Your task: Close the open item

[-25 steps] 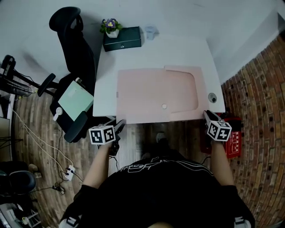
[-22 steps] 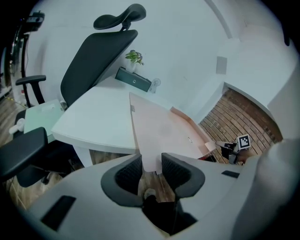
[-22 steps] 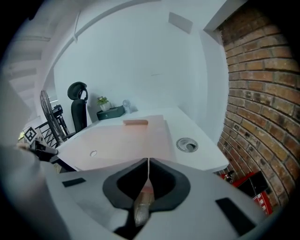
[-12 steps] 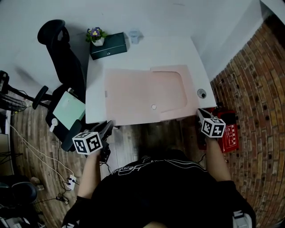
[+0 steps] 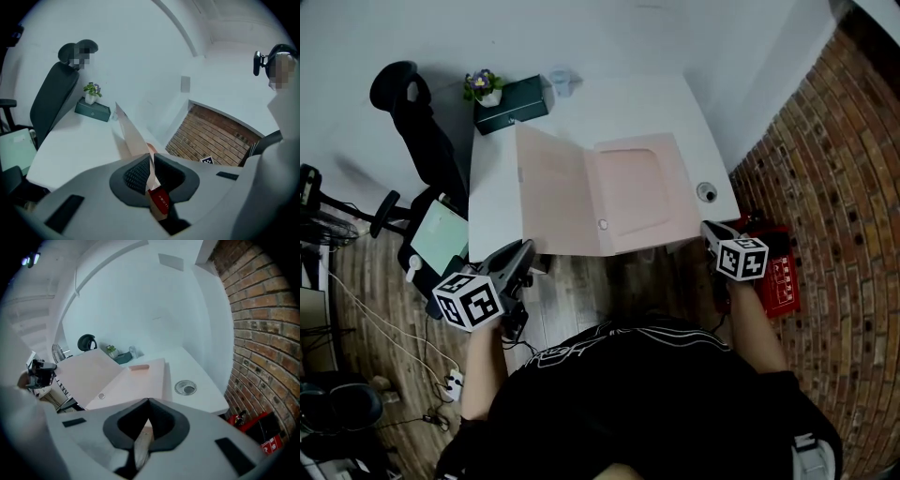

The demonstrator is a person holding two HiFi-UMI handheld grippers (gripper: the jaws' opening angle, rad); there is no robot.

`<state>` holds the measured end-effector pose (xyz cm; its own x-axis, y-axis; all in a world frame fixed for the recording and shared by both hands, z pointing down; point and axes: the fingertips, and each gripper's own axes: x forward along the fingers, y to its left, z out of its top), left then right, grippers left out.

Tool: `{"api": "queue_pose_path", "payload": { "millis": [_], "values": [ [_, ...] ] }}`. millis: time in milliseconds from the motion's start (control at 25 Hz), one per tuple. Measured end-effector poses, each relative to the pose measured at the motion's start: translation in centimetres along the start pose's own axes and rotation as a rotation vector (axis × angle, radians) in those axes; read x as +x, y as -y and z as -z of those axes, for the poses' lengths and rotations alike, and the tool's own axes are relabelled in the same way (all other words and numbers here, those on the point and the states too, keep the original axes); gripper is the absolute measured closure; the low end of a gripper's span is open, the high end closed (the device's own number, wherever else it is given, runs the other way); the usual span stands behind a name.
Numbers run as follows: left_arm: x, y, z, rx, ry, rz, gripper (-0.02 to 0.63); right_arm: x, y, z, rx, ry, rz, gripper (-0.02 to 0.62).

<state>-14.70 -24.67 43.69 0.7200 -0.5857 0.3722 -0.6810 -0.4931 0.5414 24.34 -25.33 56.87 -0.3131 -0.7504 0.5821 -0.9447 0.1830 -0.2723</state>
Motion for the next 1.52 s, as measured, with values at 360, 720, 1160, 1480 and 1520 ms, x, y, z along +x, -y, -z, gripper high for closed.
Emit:
{"api": "queue_pose_path", "payload": {
  "millis": [360, 720, 1160, 1480, 1520],
  "values": [
    [3.7, 7.9, -1.5, 0.072, -0.002, 0.038, 0.554, -1.8, 0.3, -2.3, -0.055, 0.012, -0.118, 0.592],
    [8.8, 13.4, -1.3, 0.150, -0.045, 0.055, 0.554, -4.2, 3.1, -2.8, -0.061, 0.041, -0.174, 0.592],
    [15.8, 17.8, 1.2, 0.137, -0.066, 0.103, 0.552, -6.0, 7.2, -3.2, -0.082, 0.035, -0.211, 0.592],
    [21.5, 19.6, 4.5, 0.165, -0.135, 0.084, 0.552, -7.1, 10.2, -2.0, -0.090, 0.010, -0.209, 0.592],
    [22.1, 19.7, 4.8, 0.169, -0.145, 0.079, 0.552, -7.3, 10.4, -1.9, -0.090, 0.011, -0.210, 0.592]
  ]
}}
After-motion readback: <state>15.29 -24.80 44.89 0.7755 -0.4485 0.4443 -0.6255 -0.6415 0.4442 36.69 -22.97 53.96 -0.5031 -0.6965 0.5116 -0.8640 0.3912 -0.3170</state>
